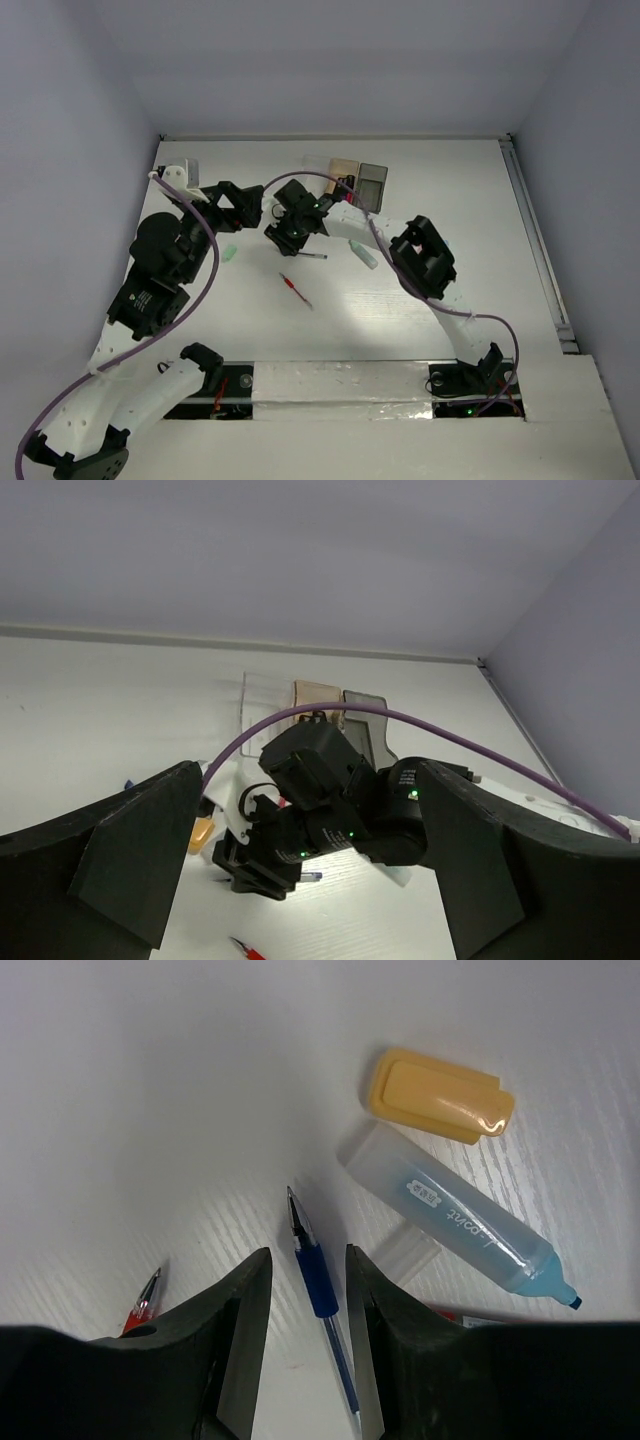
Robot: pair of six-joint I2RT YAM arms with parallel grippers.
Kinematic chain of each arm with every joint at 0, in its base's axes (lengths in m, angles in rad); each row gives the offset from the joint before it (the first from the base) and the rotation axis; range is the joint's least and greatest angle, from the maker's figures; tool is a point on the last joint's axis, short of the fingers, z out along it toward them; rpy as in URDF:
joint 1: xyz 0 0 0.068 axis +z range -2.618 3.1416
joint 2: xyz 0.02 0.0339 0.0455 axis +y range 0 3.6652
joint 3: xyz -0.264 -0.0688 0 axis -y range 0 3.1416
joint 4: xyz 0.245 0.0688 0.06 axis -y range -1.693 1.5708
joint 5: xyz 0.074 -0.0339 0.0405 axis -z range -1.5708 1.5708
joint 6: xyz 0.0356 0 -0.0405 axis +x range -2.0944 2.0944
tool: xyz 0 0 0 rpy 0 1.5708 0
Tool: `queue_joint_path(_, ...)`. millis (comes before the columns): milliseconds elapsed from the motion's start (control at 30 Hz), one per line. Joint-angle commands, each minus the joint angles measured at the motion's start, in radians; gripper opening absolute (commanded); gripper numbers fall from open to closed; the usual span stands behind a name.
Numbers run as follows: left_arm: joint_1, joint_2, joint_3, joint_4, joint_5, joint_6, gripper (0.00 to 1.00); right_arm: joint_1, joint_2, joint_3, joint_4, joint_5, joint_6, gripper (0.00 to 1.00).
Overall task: Sort the stationery into containers
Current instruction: Pick up the pen from the center of the board.
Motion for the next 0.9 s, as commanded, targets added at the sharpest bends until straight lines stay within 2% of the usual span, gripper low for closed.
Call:
queue_joint_path(0, 0.003, -0.01, -0.007, 0.032, 0.014, 0.009, 0.85, 0.009, 0.031, 0.051, -0.032, 0.038, -0.026, 0.41)
queue_joint_path(167, 0.003, -0.009, -0.013, 0.033, 0.014, 0.004, 0.85, 0.019, 0.036, 0.033, -0.029, 0.047, -0.027, 0.39)
queue_joint_path(267, 0.003, -0.01, -0.011, 0.033, 0.008, 0.001, 0.85, 0.019, 0.042, 0.024, -0.027, 0.053, -0.026, 0.35)
queue_joint_path(500, 0.003, -0.024, -0.013, 0.014, -0.021, -0.016, 0.84, 0.019, 0.006, -0.021, 0.035, 0.044, -0.009, 0.05)
queue_joint_path(667, 0.003, -0.074, -0.05, -0.029, -0.075, -0.051, 0.82, 0.019, -0.082, -0.064, 0.144, 0.033, 0.016, 0.03)
queue_joint_path(867, 0.003, -0.13, -0.155, -0.037, -0.09, -0.149, 0.79, 0.019, -0.3, -0.142, 0.298, 0.024, 0.124, 0.02)
